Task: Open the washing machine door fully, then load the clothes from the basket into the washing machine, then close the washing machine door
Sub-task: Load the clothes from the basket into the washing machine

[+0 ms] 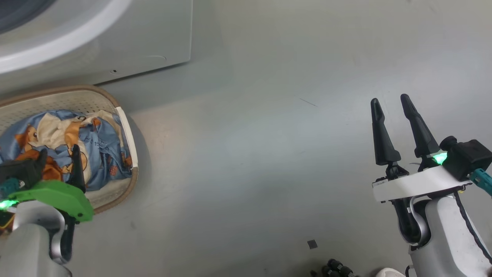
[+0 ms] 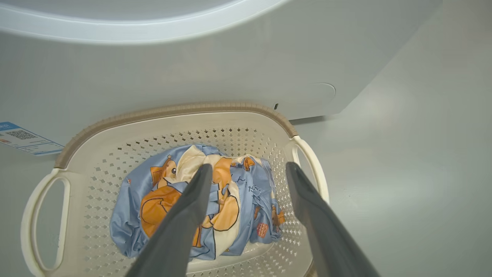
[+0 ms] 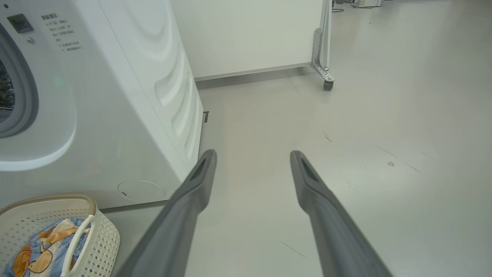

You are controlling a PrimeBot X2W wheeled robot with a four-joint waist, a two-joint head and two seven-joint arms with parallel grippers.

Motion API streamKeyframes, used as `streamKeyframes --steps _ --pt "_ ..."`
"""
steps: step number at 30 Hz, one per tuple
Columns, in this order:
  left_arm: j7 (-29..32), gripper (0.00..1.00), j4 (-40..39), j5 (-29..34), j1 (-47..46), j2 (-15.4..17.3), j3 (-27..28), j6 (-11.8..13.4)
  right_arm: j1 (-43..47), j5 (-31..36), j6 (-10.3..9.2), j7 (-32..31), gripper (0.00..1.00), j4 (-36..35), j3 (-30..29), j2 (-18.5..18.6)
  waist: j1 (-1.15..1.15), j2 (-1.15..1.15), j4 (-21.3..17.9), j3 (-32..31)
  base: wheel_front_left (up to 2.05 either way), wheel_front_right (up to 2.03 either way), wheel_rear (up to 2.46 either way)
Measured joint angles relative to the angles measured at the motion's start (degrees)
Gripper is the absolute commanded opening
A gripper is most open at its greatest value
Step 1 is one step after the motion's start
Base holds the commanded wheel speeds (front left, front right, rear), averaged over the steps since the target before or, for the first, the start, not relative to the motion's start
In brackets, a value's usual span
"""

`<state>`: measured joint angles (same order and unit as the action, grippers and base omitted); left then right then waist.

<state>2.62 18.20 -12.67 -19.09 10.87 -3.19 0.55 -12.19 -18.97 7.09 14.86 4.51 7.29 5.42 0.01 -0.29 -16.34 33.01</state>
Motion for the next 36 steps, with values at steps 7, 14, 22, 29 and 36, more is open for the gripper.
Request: streamKeyframes --steps 7,14,22,29,36 --pt "3.27 1.00 2.69 -1.12 -6.16 1.48 1.53 -0.20 -2.46 -0.38 0.00 0.00 1.00 -0.43 0.03 -0.10 0.00 0.00 -1.20 5.25 0.00 0.00 0.00" --pt "7.40 1.00 6.83 -1.49 -10.06 2.31 3.36 1.13 -4.71 -0.80 0.00 0.00 1.00 -0.63 0.13 -0.20 0.00 0.00 -1.94 9.49 0.00 0.00 0.00" --pt "10.81 1.00 10.27 -1.59 -14.19 3.48 3.74 1.86 -6.07 -0.88 0.00 0.00 1.00 -0.68 0.54 -0.36 0.00 0.00 -2.51 12.58 0.00 0.00 0.00" --pt "14.44 1.00 12.76 -1.63 -17.99 3.83 3.65 2.63 -6.23 -0.88 0.00 0.00 1.00 -0.98 0.49 -0.25 -0.01 0.00 -2.63 15.10 0.00 0.00 0.00" --pt "17.05 1.00 15.39 -1.44 -21.42 4.30 3.78 3.19 -7.89 -1.23 0.00 0.01 1.00 -1.90 0.54 -0.12 0.00 0.00 -2.59 17.95 0.00 0.00 0.00"
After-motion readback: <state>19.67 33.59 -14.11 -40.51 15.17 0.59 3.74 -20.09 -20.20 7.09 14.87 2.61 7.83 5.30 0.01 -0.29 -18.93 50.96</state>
